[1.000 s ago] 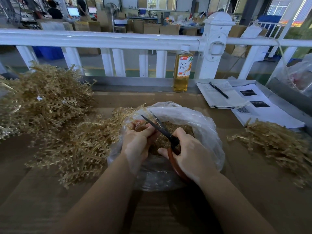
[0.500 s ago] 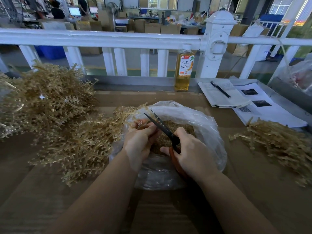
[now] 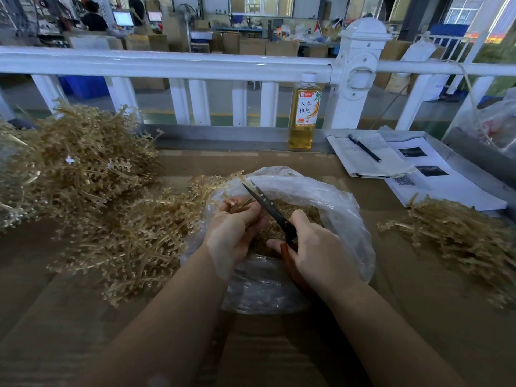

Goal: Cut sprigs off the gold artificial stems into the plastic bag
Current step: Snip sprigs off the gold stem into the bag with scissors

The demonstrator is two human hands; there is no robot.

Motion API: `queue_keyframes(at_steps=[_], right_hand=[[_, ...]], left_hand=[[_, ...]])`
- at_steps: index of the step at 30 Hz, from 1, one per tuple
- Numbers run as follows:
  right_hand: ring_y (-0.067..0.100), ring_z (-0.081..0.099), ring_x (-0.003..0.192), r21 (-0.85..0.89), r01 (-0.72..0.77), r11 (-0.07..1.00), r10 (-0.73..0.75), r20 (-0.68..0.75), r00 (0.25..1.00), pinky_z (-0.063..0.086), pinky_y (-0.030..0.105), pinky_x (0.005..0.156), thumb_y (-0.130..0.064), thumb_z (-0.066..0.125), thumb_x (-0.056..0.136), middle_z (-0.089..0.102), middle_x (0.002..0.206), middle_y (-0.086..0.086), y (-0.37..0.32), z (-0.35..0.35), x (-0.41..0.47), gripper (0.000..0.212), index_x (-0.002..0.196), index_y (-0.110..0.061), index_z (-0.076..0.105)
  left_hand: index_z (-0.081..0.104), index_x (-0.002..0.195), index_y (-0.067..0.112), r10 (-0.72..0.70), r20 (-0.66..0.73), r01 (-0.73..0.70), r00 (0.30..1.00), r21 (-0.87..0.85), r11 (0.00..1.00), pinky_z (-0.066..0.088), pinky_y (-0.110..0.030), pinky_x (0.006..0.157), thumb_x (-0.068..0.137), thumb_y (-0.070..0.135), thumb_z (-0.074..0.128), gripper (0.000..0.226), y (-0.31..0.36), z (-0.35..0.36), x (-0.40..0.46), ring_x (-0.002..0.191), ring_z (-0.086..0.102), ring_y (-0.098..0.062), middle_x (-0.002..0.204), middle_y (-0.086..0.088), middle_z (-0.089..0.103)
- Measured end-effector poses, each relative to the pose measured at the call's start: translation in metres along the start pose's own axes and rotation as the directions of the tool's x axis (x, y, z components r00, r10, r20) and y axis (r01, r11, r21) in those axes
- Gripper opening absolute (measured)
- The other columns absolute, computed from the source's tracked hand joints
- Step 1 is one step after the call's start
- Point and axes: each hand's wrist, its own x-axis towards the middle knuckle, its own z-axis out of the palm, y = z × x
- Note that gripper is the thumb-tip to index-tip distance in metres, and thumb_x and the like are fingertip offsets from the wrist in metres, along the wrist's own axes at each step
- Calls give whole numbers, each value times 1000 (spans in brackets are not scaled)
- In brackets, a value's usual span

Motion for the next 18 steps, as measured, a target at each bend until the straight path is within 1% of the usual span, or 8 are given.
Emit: queue_keyframes(at_steps=[3,5,8,11,12,13,16,18], right_hand=[[11,48,72,-4,4,1000,-4,-8,1000,33,23,62,-59,47,91,54,84,-7,-1,-1,0,35,98,-28,31],[11,49,71,-3,4,1000,-4,-15,1000,32,23,61,-58,47,91,53,83,-7,-2,0,-1,35,96,-29,29],[13,52,71,-2,12,1000,-12,-26,1000,33,23,60,-58,46,91,54,81,-6,-1,0,-1,34,98,-28,32],[10,48,66,-6,30,1000,-30,-33,999,27,17,51,-57,45,92,52,78,-8,-1,0,-1,34,102,-25,37],[10,48,66,-5,31,999,-32,-36,999,27,17,52,-57,45,92,52,78,-8,-1,0,-1,35,103,-25,38],[10,48,67,-3,30,1000,-30,-36,999,29,19,54,-57,44,92,52,79,-8,0,0,-1,36,105,-24,39],[11,49,69,12,24,1000,-23,-23,999,33,22,62,-57,44,92,52,80,-8,-1,-1,-1,35,104,-25,37],[12,51,71,24,16,1000,-16,-19,1000,34,24,63,-57,45,92,53,81,-7,-1,-3,-1,35,103,-25,37]], left_hand=[[50,98,6,-22,-4,22,1000,4,1000,55,-24,54,82,-11,60,25,0,0,1,70,72,-18,81,-11,71],[49,95,7,-33,1,33,999,0,999,55,-24,53,83,-11,60,24,1,0,0,68,72,-17,75,-10,72],[47,103,7,-50,21,50,999,-15,999,55,-24,53,84,-12,58,29,1,1,-2,66,72,-17,72,-9,72],[48,113,6,-70,45,71,997,-16,997,55,-24,53,83,-12,57,35,2,2,-4,67,72,-18,72,-11,72],[48,115,6,-72,49,73,996,-10,997,55,-24,53,84,-11,57,36,2,2,-4,67,72,-18,72,-11,72],[48,113,7,-71,51,71,996,-2,997,55,-24,53,84,-11,57,35,2,3,-4,66,72,-17,72,-11,72],[48,99,8,-83,54,83,995,8,997,56,-26,54,85,-9,56,23,2,3,-5,64,71,-17,73,-11,71],[52,98,6,-111,58,111,992,3,994,58,-27,58,88,-3,54,14,4,3,-6,67,70,-18,79,-10,69]])
